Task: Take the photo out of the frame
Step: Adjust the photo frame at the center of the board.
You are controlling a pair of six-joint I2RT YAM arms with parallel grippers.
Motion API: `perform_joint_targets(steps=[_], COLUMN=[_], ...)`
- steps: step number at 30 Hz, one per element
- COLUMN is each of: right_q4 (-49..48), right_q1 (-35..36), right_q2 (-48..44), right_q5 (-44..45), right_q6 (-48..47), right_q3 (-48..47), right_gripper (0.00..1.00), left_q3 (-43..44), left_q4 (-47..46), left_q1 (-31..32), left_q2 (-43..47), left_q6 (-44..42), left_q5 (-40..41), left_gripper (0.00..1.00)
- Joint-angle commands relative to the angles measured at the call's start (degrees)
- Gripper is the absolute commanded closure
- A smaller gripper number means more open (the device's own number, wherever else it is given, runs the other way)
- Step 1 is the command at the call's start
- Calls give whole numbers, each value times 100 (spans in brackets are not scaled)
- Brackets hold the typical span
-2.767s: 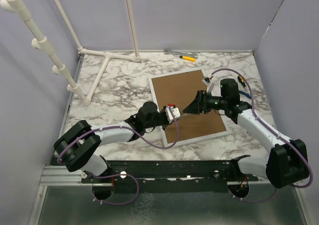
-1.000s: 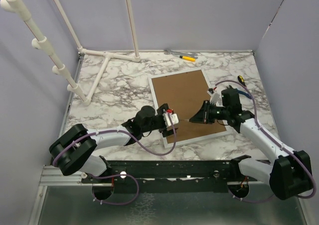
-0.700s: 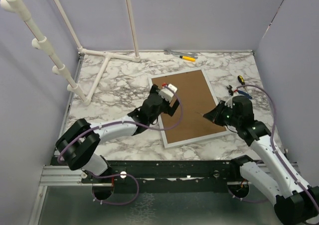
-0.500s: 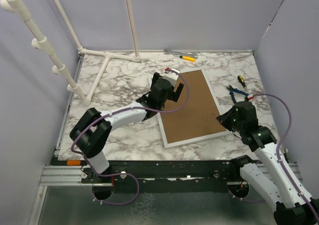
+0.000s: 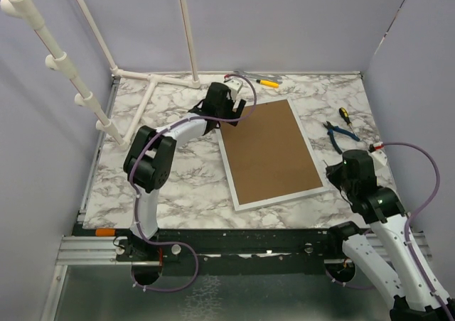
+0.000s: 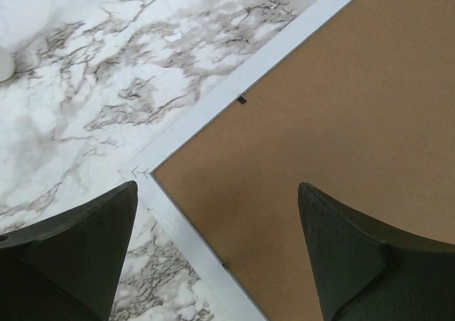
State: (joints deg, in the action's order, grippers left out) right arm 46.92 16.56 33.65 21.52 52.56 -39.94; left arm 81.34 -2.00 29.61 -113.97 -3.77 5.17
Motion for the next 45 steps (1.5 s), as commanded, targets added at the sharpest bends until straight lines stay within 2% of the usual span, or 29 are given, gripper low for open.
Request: perform_joint_targets(steps=[1,6,11,18,22,26,30,37,43,45], right_q4=[785,1694,2422,2637,2378,1887,1466,1298,1216,1147], right_q1=[14,14,15,14,14,14,14,14,16,14], right_q2=[74,640,1570,2170,2187,2072,1988,2321,2458,2439], right_q5=[694,1298,847,311,85,-269,-258,-82,-89,-82], right_q6=[568,1350,2025,2216,2071,1835,1663,1512,1423,1403], right_q3=[-246,-519,-558,-343,-355,-352,-295,-402,-385,-353], right_gripper=[99,100,99,100,99,100,100,99,100,99], left_q3=[463,936,1143,1316,1545,1736,1792,2050,2396,2497], left_q4=[490,492,419,291,221,220,218,264,431,492], left_q1=[-310,-526,-614,-652,-732,-891,-1043,-1157,-1154,-1152], left_q2=[-520,-927,-1057,-1051,-1201,-1386,-1440,-1631,-1986,-2100], left_q6=[-173,-100,43,354,720,1078,1339,1437,1516,1558], left_q5=[-945,-1149,-1321,-1199,-1119,-1110,-1150,-994,-1180,-1246], left_gripper=[7,8,8,9,12,20,31,56,67,68])
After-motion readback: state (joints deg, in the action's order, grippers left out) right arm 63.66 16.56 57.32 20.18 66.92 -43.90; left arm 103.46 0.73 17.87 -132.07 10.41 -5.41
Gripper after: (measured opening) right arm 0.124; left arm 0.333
